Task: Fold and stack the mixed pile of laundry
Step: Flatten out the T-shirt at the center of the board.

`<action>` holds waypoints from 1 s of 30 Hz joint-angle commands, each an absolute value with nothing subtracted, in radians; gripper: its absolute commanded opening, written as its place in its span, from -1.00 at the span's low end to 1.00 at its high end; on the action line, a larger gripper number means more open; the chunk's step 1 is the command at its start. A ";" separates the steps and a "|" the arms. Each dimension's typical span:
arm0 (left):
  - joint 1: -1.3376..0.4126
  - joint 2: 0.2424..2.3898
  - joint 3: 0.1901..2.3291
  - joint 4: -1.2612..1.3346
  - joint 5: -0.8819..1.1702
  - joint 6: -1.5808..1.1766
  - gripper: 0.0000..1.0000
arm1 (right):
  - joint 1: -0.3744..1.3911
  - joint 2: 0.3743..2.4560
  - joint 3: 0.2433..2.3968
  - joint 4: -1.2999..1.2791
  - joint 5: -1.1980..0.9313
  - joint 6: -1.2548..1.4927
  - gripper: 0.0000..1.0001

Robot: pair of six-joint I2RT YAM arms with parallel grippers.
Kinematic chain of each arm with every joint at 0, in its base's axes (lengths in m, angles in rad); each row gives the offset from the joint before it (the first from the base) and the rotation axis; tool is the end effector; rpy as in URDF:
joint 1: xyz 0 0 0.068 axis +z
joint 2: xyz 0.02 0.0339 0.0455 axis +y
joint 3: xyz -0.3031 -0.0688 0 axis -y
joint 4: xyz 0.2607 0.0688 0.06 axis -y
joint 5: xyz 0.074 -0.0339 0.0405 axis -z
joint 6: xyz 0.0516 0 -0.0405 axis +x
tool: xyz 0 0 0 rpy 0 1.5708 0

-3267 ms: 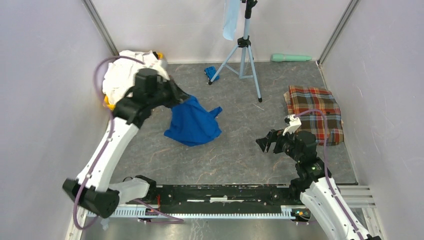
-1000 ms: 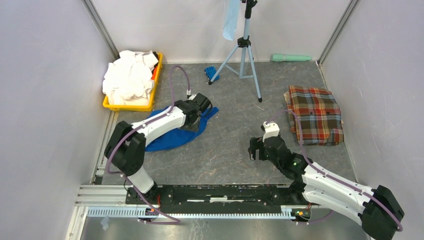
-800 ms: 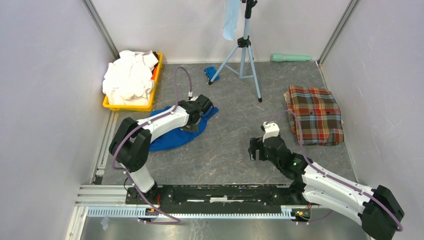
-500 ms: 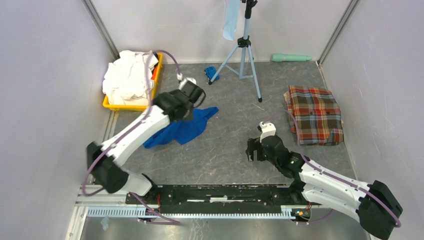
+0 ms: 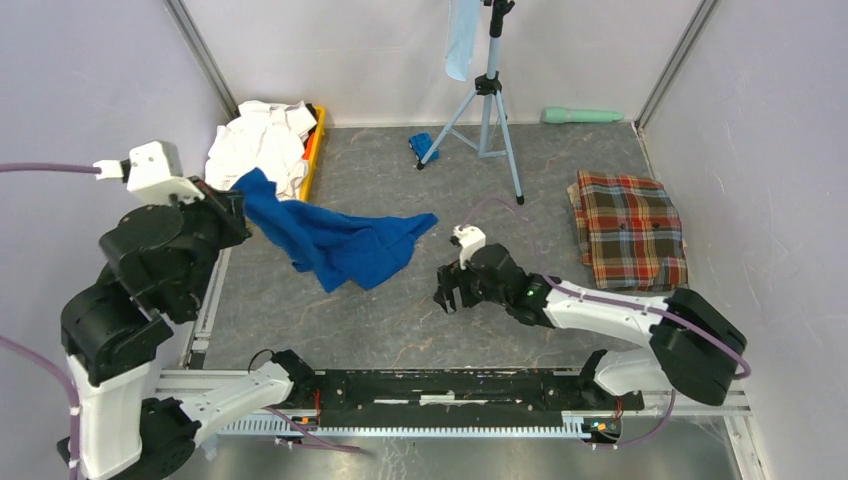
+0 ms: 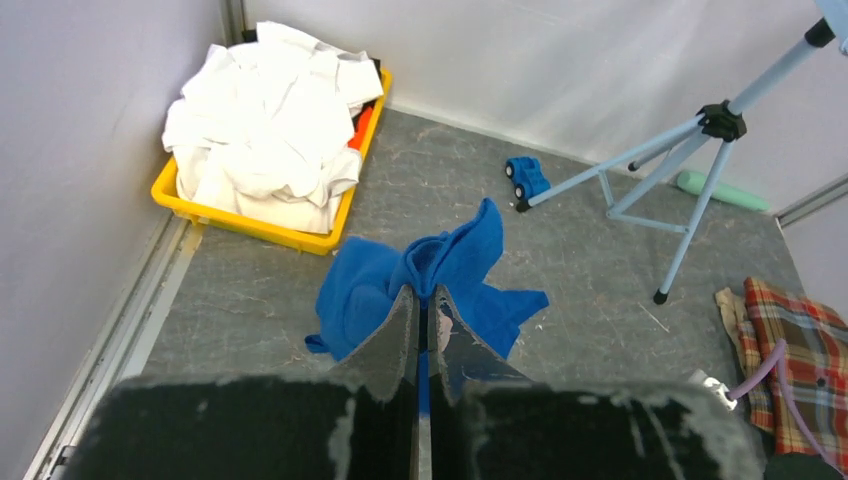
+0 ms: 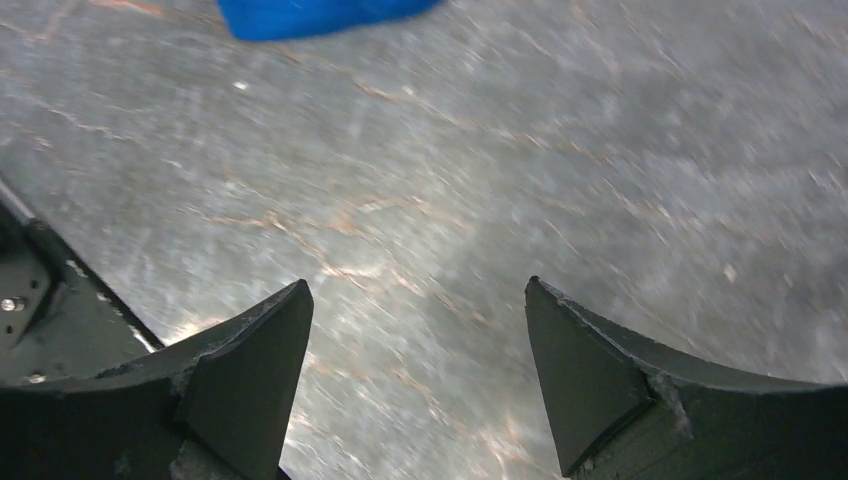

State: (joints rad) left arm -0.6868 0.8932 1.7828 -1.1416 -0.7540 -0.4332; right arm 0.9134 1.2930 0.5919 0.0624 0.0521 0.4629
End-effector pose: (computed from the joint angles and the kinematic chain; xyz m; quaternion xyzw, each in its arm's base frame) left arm 0.0654 -0.0080 0.5621 -0.1308 0.7575 -0.0561 0.6372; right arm 0.1705 0.2165 0.2078 -0.1881 0.8731 0.2673 0.3618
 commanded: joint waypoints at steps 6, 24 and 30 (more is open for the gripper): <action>-0.688 0.961 1.952 -1.043 -0.767 -0.282 -0.95 | 1.074 1.534 0.796 0.246 0.019 0.258 0.67; -0.687 1.048 2.114 -1.000 -0.756 -0.194 -0.95 | 1.186 1.795 0.980 0.355 0.002 0.177 0.48; -0.688 1.058 2.112 -0.998 -0.751 -0.199 -0.96 | 1.300 1.799 0.995 0.405 0.087 0.184 0.46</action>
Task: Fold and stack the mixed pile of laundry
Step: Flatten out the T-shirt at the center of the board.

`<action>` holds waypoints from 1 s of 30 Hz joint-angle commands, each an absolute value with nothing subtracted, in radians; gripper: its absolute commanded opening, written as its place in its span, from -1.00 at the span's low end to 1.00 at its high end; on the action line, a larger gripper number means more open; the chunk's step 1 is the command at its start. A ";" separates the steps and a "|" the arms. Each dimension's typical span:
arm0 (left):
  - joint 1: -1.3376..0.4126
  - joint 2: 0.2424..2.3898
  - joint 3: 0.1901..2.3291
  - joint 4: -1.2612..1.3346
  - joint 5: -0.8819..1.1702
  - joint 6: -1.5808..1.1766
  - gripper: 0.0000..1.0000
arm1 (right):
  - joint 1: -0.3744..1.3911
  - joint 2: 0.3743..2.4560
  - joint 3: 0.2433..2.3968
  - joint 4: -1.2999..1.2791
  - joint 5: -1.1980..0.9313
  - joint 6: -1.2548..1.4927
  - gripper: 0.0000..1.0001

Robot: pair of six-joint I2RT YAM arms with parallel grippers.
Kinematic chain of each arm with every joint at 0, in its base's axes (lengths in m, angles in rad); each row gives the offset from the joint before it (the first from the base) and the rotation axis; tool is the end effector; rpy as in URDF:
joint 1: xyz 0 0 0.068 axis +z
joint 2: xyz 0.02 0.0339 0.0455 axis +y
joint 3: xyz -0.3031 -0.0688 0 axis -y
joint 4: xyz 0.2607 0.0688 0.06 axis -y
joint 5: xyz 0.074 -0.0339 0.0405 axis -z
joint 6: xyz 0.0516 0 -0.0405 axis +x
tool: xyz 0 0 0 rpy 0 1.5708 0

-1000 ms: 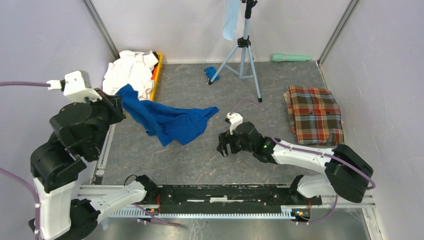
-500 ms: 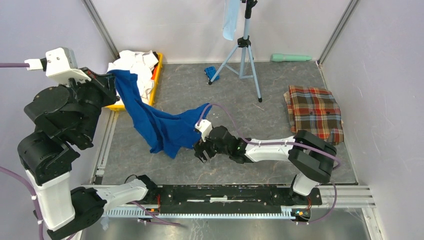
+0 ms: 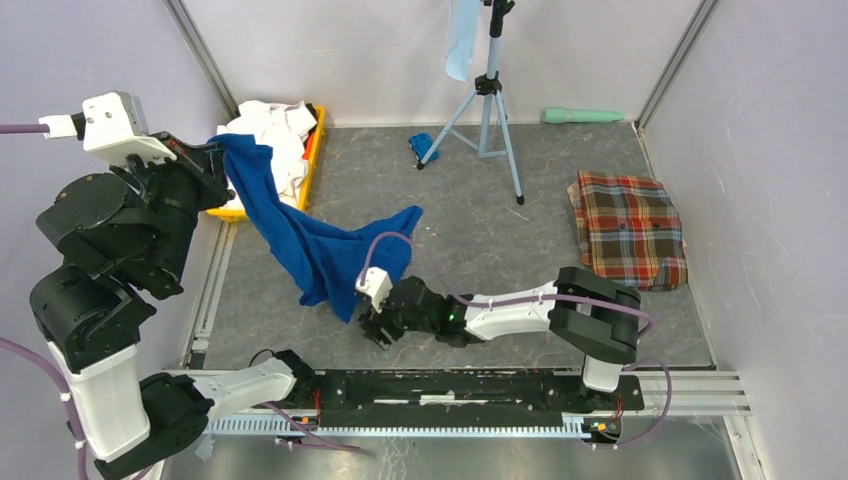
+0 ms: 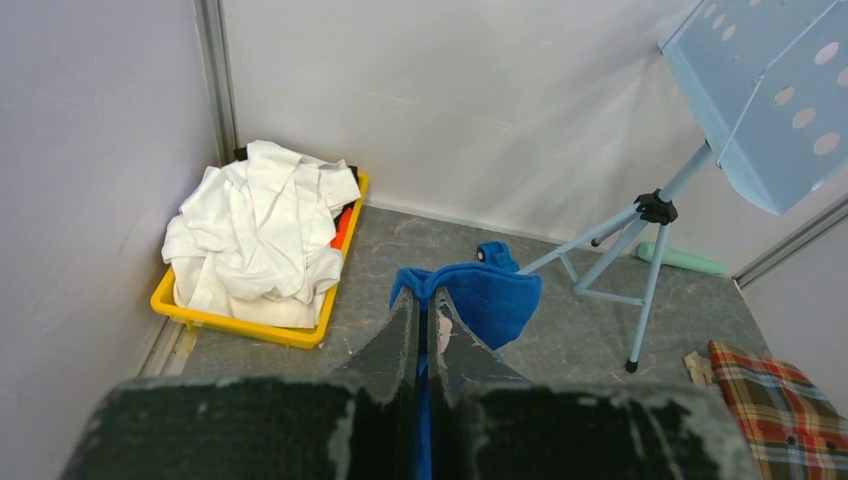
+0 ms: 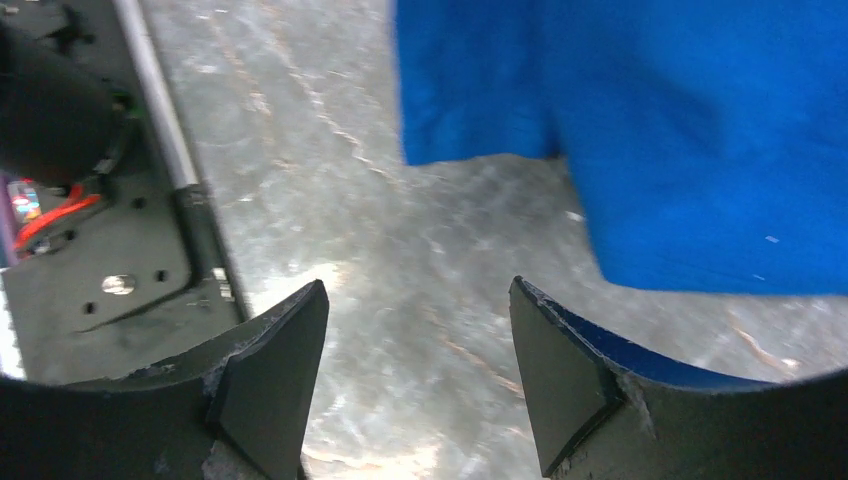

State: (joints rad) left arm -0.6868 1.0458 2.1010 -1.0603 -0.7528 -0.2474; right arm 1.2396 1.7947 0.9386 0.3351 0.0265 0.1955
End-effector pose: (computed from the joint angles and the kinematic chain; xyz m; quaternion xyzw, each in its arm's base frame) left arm 0.0657 -0.0083 0.6316 -0.1093 0.6999 -0.0627 0.7030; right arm 0.1354 0.3895 0.1889 -0.4257 0.7534 0.3208 0.3851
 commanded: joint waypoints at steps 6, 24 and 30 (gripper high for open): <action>-0.688 1.071 2.118 -0.999 -0.747 -0.203 -0.95 | 1.359 1.869 1.034 0.473 0.234 0.237 0.45; -0.688 1.086 2.138 -0.999 -0.738 -0.201 -0.96 | 1.393 2.166 1.266 0.497 0.413 0.223 0.27; -0.688 1.086 2.143 -0.999 -0.735 -0.201 -0.96 | 1.399 2.245 1.345 0.421 0.519 0.222 0.12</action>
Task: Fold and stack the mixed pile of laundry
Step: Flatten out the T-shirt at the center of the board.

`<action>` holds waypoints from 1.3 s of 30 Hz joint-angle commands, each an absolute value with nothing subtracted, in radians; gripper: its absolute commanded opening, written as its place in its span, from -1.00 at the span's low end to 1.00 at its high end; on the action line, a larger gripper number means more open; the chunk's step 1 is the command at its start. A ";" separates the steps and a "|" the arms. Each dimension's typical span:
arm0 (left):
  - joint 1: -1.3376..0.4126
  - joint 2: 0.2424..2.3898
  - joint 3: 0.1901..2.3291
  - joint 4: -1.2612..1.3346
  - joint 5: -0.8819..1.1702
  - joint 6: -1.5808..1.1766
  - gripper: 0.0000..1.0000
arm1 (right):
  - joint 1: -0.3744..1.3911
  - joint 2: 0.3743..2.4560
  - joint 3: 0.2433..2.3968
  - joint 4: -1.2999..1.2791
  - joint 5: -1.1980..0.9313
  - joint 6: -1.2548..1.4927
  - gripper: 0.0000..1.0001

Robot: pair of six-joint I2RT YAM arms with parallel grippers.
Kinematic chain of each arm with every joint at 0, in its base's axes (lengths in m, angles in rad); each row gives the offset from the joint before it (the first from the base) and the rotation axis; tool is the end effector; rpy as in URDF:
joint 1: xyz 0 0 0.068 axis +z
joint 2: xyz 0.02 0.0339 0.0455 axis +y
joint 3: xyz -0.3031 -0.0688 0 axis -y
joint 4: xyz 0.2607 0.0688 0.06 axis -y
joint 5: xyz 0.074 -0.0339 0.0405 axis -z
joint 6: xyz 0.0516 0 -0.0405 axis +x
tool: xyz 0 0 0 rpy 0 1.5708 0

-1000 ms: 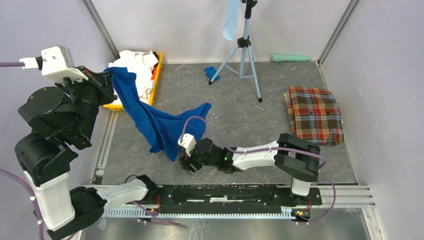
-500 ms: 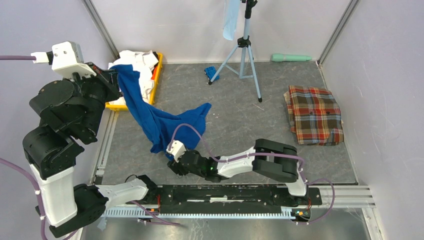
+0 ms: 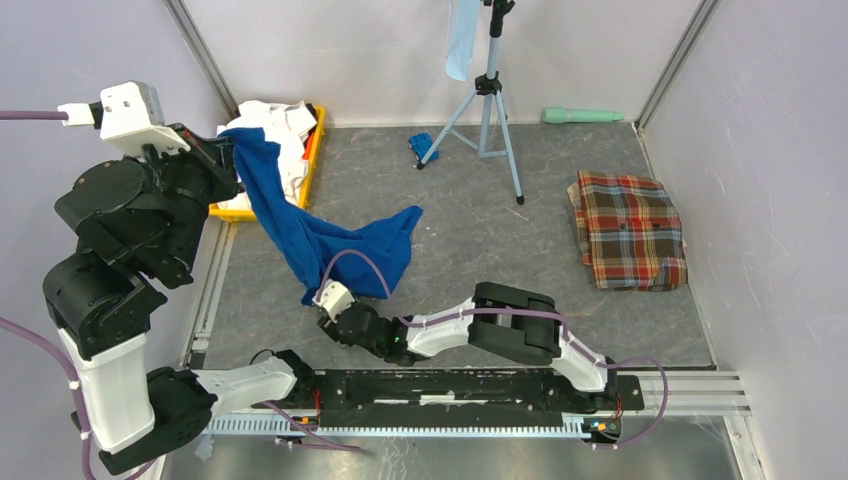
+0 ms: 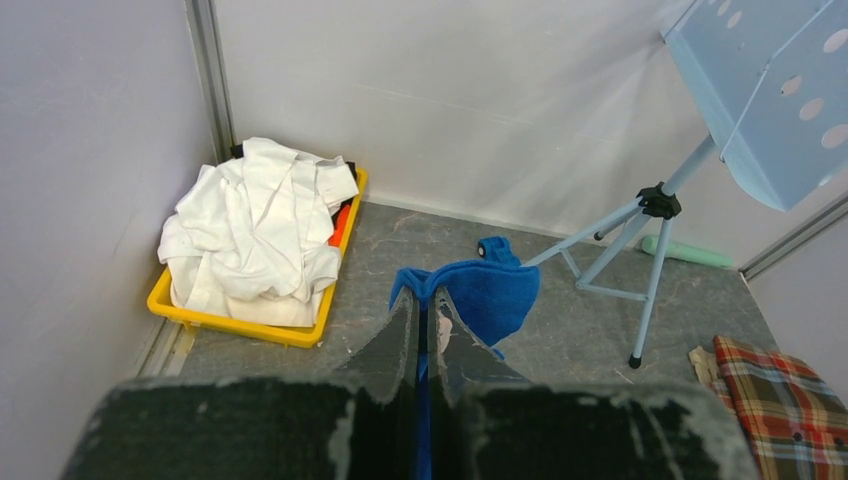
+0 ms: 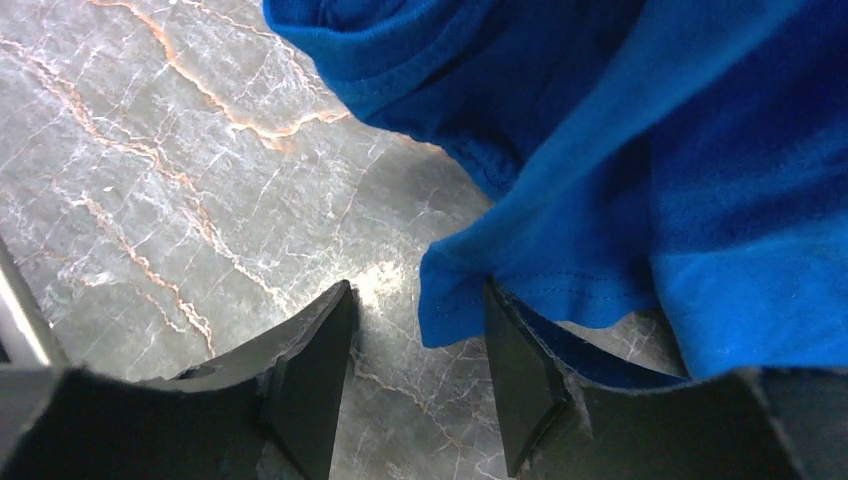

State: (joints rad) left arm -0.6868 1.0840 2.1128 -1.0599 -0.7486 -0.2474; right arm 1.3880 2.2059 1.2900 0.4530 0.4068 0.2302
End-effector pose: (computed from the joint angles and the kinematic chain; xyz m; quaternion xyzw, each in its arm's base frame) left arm 0.0787 -0.0192 0.6322 -0.1027 0.7077 -0.0573 0.6967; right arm 0.1137 0.5025 0.1331 -0.3667 0.7553 0.2543 0.4799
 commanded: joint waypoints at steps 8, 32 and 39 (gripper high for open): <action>-0.688 1.086 2.137 -1.001 -0.729 -0.206 -0.96 | 1.409 2.294 1.380 0.330 0.749 0.248 -0.14; -0.688 0.975 1.963 -0.985 -0.736 -0.262 -0.96 | 1.405 1.411 0.795 0.238 0.882 0.037 -1.00; -0.688 0.946 1.982 -0.961 -0.554 -0.264 -0.96 | 1.405 1.090 0.841 0.127 0.969 -0.113 -1.00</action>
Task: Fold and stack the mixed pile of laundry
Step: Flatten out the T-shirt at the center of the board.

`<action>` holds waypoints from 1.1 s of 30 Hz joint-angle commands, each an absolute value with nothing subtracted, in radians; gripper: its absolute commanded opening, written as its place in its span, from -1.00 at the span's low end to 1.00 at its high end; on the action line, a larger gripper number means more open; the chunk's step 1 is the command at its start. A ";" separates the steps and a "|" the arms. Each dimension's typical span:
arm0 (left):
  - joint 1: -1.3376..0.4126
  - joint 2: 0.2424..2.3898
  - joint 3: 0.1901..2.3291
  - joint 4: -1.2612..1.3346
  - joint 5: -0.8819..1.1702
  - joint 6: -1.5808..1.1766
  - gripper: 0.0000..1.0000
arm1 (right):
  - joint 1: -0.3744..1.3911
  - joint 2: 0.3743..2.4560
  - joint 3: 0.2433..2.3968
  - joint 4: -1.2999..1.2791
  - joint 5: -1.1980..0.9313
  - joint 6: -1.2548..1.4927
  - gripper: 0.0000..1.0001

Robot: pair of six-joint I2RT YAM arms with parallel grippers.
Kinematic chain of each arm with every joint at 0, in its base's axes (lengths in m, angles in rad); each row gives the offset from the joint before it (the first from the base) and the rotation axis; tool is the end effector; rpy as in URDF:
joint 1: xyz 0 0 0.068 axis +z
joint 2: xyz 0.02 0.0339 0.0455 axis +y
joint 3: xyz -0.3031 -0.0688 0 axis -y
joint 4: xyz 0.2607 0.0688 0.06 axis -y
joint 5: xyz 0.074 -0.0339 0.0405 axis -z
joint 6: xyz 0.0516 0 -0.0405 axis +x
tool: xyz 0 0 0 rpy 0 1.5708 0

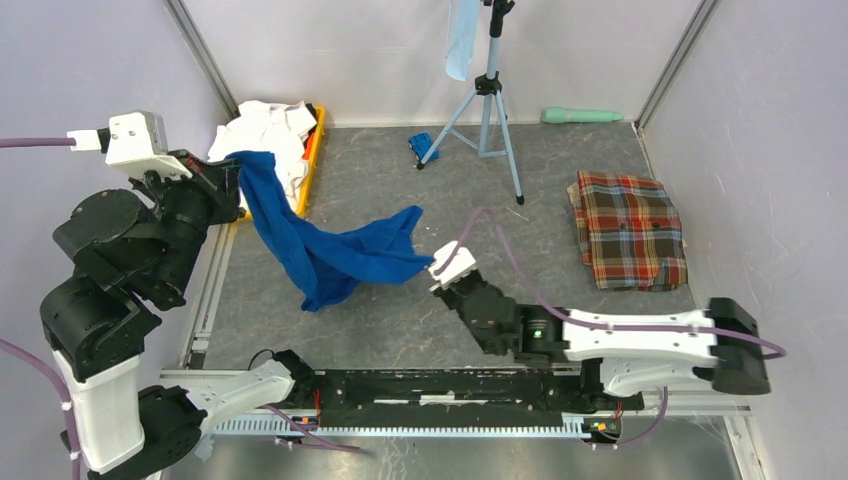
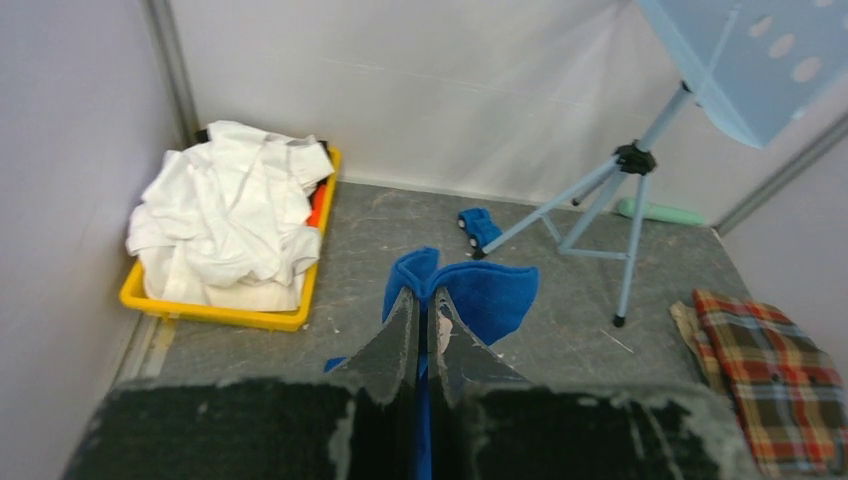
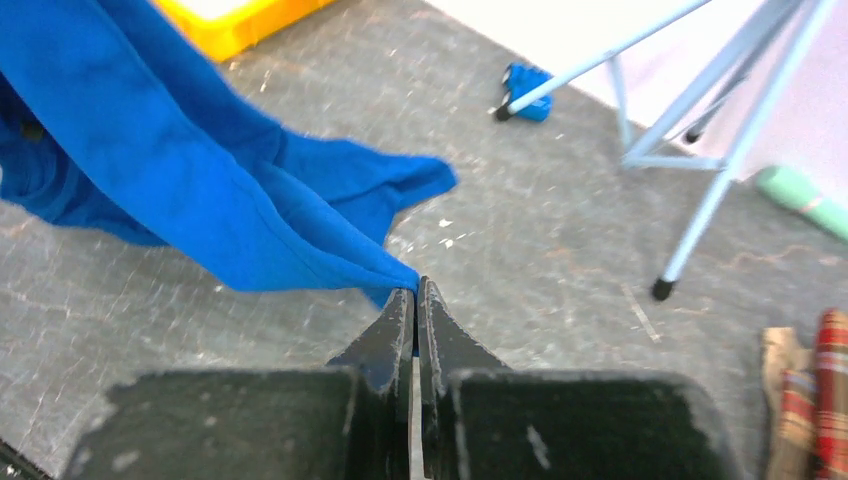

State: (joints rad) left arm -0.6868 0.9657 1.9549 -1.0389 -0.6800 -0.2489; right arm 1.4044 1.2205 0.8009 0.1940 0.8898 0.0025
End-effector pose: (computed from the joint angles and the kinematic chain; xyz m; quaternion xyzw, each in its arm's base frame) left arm 0.0628 -0.0096 0.6079 -0.0760 0.7166 -0.0774 0.6890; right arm 0.0863 0.2718 0.3230 -0.2505 0.7125 0.1070 0.6466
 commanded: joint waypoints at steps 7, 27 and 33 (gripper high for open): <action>-0.688 0.904 1.985 -0.880 -0.358 -0.233 -0.96 | 1.404 0.853 0.956 0.111 0.904 -0.266 -1.00; -0.688 0.910 2.127 -0.595 0.060 -0.205 -0.96 | 1.404 0.605 1.358 0.054 0.690 -0.420 -1.00; -0.688 1.024 2.211 -0.639 -0.037 -0.213 -0.96 | 1.404 0.643 1.379 0.105 0.875 -0.479 -1.00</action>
State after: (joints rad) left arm -0.6868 0.9348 2.1612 -0.6827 0.0021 -0.2371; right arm 1.4044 0.6003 1.3754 0.0540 0.7498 -0.4183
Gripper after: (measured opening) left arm 0.045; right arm 0.012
